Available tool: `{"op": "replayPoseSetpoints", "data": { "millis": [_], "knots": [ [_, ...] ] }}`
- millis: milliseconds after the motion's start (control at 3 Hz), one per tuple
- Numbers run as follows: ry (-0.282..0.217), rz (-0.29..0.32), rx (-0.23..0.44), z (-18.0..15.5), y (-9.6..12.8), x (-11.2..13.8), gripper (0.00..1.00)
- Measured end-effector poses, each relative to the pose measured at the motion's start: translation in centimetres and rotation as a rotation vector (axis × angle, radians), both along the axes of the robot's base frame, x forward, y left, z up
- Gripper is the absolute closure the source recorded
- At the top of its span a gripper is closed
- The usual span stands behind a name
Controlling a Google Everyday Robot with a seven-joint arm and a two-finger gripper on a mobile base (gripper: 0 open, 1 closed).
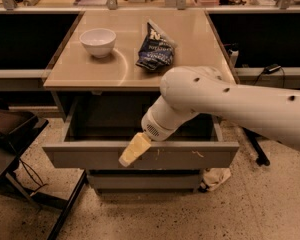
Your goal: Close top drawer
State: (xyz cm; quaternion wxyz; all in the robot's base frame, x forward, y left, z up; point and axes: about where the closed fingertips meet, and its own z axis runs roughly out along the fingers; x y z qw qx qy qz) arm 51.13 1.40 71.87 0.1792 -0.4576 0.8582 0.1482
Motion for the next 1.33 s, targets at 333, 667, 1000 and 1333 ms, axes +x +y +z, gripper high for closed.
{"op": "replayPoseSetpoints", "data": {
  "millis": [333, 667, 1000, 1333],
  "knots": [
    [-0.051, -0.041, 0.068, 2.7, 0.0, -4.1, 0.0],
    [-0.013, -0.086, 0.108, 0.7, -1.1, -11.7, 0.0],
    [0.08, -0.125, 0.111, -6.3, -2.2, -17.3, 0.0],
    [0.135, -0.132, 0.074, -9.7, -3.8, -20.1, 0.0]
  ]
}}
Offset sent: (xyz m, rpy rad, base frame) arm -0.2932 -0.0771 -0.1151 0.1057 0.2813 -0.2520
